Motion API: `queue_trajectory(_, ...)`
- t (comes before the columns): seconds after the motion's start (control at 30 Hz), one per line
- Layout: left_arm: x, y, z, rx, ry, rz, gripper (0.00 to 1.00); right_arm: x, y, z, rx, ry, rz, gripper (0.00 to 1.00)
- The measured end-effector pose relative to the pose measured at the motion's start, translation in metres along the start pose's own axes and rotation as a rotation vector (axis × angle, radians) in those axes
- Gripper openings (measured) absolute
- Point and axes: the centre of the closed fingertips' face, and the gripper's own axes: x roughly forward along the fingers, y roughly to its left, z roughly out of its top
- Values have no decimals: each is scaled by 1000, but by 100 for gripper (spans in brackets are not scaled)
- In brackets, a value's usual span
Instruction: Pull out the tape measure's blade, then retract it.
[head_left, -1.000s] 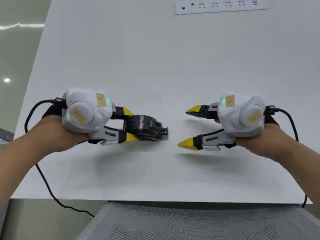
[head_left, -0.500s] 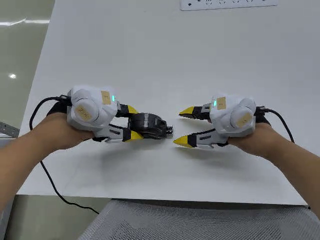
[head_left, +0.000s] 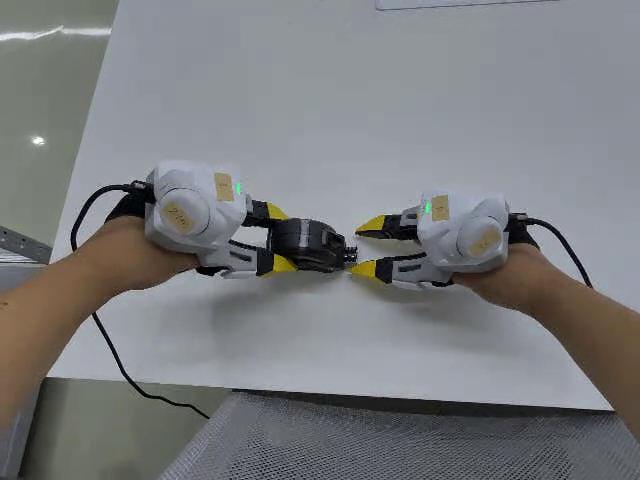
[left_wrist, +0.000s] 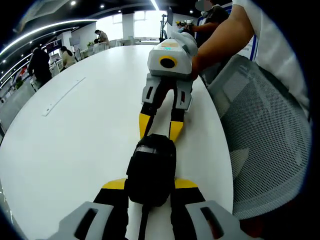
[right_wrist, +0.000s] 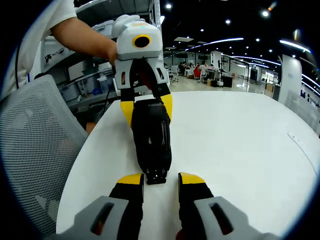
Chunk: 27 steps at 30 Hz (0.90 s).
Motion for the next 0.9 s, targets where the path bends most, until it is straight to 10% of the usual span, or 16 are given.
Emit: queue_trajectory(0.9, 1, 1, 0, 6, 6, -1, 29, 6, 4, -2, -43, 5, 38, 14)
